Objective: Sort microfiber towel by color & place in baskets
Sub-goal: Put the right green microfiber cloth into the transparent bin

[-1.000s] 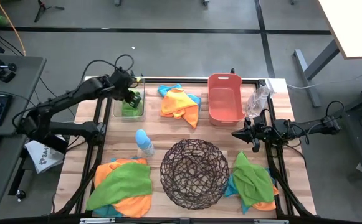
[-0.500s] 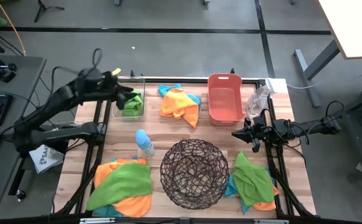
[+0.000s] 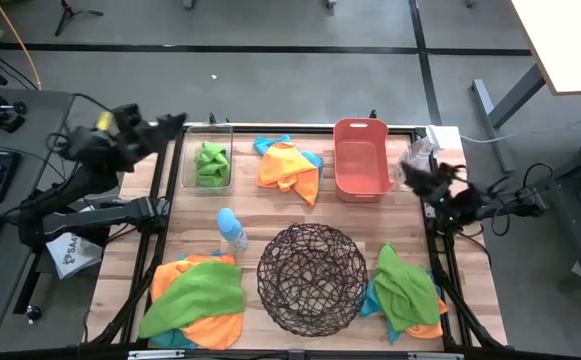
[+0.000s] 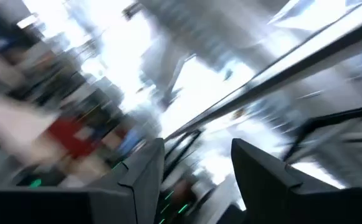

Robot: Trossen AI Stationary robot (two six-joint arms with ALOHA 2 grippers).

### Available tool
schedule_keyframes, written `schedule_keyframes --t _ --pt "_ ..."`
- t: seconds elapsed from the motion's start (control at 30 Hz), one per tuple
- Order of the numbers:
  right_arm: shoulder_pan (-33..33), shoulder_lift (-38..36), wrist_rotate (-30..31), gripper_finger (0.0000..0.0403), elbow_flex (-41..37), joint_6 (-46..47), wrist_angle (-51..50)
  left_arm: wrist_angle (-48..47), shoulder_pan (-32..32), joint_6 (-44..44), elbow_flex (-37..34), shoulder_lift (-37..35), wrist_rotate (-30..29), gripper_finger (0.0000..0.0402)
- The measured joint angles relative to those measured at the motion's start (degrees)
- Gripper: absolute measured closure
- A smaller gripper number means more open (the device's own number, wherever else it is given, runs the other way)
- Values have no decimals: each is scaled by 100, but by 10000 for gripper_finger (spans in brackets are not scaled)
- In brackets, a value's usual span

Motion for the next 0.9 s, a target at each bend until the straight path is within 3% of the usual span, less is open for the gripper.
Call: schedule_keyframes --t 0.1,0.2,0.3,0.47,0.57,0.73,0.9 --pt "-58 112 -211 402 3 -238 769 416 -113 99 2 56 -31 225" --pt "-94 473 -1593 402 405 517 698 352 -170 304 0 76 -259 225" --pt "49 1168 -2399 394 1246 1210 -1068 291 -168 394 -2 131 -374 225" --pt "325 2476 -3581 348 3270 2408 -6052 187 -168 400 -2 248 -341 225" --pt "537 3281 -4354 303 4408 2649 -8111 -56 -168 423 -4 232 -189 225" --pt "1086 4413 -5084 233 5353 3202 -9844 -430 -168 540 -4 141 -2 225" --pt "1618 5360 -5748 188 5079 3666 -10011 -808 -166 462 -4 37 85 225"
